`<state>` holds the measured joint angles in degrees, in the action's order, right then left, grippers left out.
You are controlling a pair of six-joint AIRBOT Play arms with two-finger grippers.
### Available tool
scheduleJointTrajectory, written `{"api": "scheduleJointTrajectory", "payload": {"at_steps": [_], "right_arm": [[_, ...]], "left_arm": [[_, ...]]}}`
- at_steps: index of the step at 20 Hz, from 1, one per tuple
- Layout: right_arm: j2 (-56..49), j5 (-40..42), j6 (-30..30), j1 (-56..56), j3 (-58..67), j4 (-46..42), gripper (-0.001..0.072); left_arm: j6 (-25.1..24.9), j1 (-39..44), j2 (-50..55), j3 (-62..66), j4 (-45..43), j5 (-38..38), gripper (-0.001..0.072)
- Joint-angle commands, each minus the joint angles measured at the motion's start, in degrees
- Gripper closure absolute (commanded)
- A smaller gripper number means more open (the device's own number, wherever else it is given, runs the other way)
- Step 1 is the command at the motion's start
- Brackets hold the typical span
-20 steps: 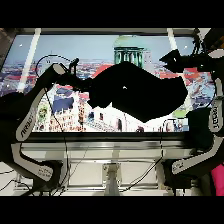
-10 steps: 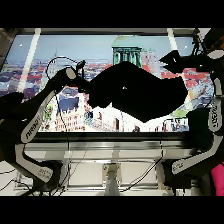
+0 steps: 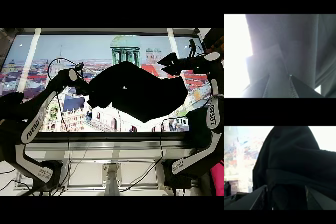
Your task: Fold the clothes and pants, and hang the long-sleeved shirts on hangers.
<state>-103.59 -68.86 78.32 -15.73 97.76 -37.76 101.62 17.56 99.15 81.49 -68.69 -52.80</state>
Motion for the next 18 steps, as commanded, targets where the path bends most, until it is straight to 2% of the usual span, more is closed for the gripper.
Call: {"api": "scheduleJointTrajectory", "payload": {"at_steps": [1,8,12,14,15,16,18], "right_arm": [[-0.2,-0.6,0.0,0.0,0.0,0.1,0.0156],[-0.2,-0.7,0.0,0.0,0.0,0.1,0.0156],[-0.2,-0.7,0.0,0.0,0.0,0.1,0.0156],[-0.2,-0.7,0.0,0.0,0.0,0.1,0.0156],[-0.2,-0.7,0.0,0.0,0.0,0.1,0.0156],[-0.2,-0.7,0.0,0.0,0.0,0.1,0.0156],[-0.2,-0.9,0.0,0.0,0.0,0.1,0.0156]], "left_arm": [[0.4,0.2,0.1,0.0,3.4,3.1,0.0409],[0.5,0.2,1.9,0.0,4.2,-1.2,0.0414],[0.4,0.2,2.0,0.0,4.3,-1.6,0.0577],[0.4,0.2,2.0,0.0,4.3,-2.3,0.0579],[0.4,0.2,2.0,0.0,4.2,-2.6,0.0657],[0.1,0.2,2.0,0.0,4.3,-2.5,0.0700],[-0.4,0.1,2.0,0.0,4.2,-2.3,0.0700]]}}
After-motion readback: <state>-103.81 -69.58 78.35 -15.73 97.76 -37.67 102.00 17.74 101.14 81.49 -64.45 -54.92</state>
